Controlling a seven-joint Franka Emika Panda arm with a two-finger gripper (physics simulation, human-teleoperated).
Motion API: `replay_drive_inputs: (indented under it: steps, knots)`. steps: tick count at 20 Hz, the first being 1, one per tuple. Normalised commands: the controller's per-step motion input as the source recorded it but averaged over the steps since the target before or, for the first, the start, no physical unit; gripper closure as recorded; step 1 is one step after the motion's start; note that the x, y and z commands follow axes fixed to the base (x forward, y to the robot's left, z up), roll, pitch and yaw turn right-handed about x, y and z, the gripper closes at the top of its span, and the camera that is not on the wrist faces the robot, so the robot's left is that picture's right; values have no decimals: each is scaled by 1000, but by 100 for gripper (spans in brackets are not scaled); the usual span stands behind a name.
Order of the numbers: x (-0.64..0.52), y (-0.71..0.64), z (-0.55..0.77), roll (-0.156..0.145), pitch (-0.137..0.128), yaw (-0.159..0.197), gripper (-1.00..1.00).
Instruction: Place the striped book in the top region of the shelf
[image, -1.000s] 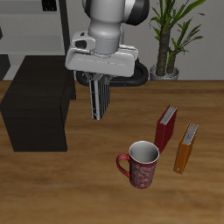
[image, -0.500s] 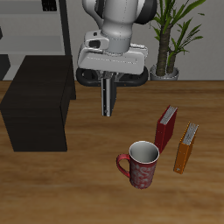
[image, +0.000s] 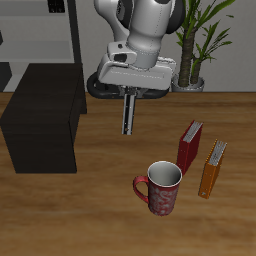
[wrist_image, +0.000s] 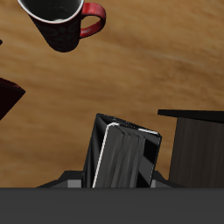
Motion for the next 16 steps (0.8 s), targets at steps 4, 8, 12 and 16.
replay_drive_inputs:
  steps: [4, 8, 12, 16]
  knots:
    - [-75, -40, -61, -43, 36, 32, 100]
    - [-60, 129, -15, -114, 5, 68, 100]
    - [-110, 113, 267, -124, -36, 43, 100]
    - [-81, 113, 276, -131, -43, 43, 100]
